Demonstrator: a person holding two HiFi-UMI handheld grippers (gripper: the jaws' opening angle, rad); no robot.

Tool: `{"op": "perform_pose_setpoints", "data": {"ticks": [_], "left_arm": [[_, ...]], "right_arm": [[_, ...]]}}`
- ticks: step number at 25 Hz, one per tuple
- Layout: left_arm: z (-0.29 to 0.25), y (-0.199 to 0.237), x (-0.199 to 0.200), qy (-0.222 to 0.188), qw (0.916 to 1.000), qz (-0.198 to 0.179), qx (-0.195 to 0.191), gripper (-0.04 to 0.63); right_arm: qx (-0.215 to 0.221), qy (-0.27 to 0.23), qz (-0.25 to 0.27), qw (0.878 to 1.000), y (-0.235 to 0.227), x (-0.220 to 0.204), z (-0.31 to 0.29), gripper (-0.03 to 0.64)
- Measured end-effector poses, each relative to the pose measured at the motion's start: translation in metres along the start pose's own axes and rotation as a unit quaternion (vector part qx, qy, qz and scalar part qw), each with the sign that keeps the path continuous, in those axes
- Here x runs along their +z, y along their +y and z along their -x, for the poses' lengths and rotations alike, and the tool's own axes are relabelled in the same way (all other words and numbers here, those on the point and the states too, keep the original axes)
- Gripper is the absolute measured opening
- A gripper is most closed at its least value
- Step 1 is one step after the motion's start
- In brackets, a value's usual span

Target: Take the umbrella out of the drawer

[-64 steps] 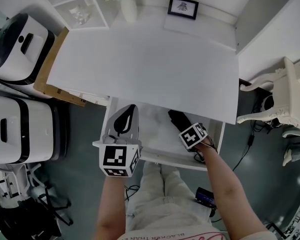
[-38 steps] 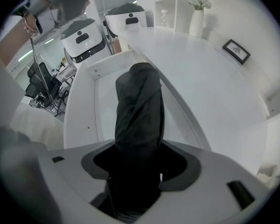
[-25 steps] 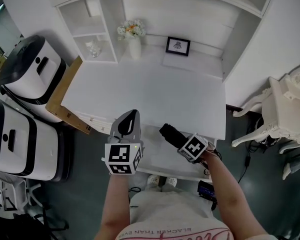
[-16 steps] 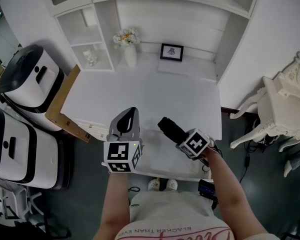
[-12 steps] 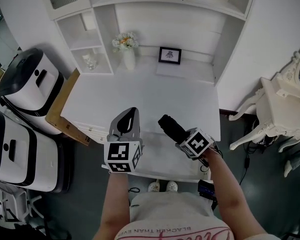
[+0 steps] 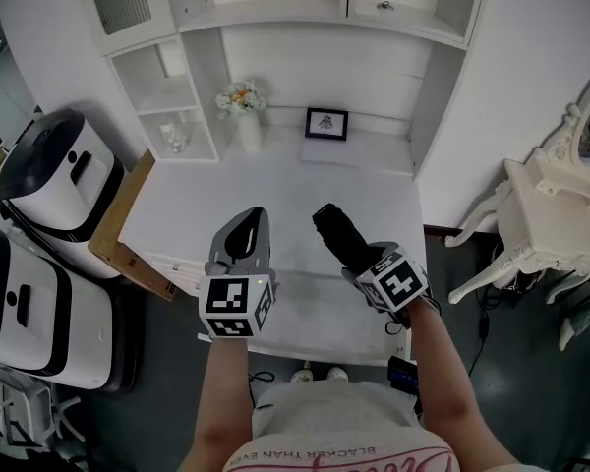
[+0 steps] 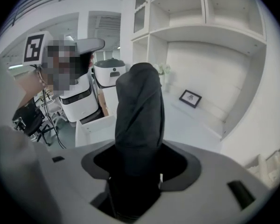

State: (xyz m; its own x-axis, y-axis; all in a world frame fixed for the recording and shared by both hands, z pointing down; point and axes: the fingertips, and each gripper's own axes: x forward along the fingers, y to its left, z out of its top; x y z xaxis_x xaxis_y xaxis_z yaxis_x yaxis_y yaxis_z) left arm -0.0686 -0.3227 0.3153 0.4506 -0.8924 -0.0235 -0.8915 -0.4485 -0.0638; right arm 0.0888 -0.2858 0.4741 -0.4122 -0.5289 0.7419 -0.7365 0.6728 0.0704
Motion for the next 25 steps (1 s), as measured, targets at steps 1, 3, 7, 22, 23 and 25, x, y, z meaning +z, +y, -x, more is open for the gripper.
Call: {"op": "perform_pose_setpoints", "data": {"ticks": [1, 3, 7, 22, 23, 25], "left_arm": [[0.000, 0.000, 0.003, -0.003, 1.0000, -0.001, 0.000, 0.008], [-0.001, -0.001, 0.009, -0.009, 1.0000, -0.004, 0.000, 0.008], [-0.001, -0.002, 0.020, -0.021, 0.9997, -0.009, -0.001, 0.008], [0.000, -0.011, 0.069, -0.076, 0.9962, -0.040, -0.009, 0.008], [0.001, -0.012, 0.074, -0.081, 0.9957, -0.043, -0.009, 0.008], [0.002, -0.012, 0.082, -0.091, 0.9947, -0.046, -0.008, 0.008]], "right_arm": [[-0.008, -0.010, 0.001, 1.000, -0.003, 0.006, 0.005, 0.265], [-0.022, -0.029, 0.001, 0.999, -0.008, 0.016, 0.016, 0.265], [-0.049, -0.061, -0.006, 0.997, -0.017, 0.031, 0.037, 0.265], [-0.155, -0.204, -0.053, 0.965, -0.043, 0.078, 0.118, 0.265], [-0.163, -0.216, -0.057, 0.961, -0.045, 0.080, 0.125, 0.265], [-0.177, -0.241, -0.065, 0.952, -0.050, 0.085, 0.139, 0.265]]}}
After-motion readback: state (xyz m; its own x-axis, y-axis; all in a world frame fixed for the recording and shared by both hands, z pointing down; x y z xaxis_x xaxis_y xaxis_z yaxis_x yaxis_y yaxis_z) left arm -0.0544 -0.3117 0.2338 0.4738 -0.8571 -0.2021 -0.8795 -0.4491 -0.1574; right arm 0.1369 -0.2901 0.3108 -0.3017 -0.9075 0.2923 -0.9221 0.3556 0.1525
